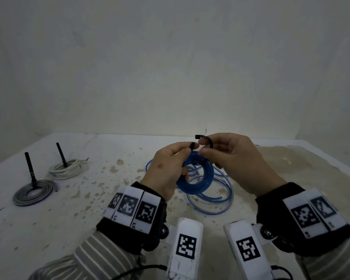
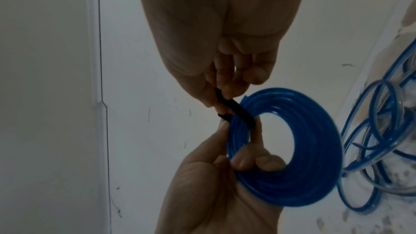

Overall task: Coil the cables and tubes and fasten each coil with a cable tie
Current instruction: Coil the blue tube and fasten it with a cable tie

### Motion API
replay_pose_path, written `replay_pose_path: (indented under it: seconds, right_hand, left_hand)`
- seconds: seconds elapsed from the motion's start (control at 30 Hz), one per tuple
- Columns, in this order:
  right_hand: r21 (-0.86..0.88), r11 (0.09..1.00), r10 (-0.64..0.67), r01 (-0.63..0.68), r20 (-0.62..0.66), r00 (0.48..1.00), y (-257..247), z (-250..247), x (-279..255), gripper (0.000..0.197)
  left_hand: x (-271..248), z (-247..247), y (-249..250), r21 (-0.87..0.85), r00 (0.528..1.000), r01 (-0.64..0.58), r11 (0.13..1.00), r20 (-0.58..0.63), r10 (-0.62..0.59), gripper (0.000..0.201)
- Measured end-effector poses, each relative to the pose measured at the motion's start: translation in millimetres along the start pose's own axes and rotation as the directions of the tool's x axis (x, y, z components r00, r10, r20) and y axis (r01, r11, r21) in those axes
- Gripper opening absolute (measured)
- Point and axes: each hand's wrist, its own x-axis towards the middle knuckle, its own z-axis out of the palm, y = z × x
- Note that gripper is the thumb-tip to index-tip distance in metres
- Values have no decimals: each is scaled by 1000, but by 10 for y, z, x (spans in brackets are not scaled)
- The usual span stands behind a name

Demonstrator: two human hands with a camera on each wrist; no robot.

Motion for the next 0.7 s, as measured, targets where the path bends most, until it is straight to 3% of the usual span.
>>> replay_pose_path:
  seconds: [0.47,0.7]
  right_hand:
    - [-6,1000,-21,20,-98,995,-75,3,-3,20]
    - [-23,999,-32,30,-99,995,-111,6,2,14]
  left_hand:
    - [-7,72,31,-72,1000,-14,997,-13,13,23]
    - [-15,83,56,-100,1000,8,995,1,-8,20]
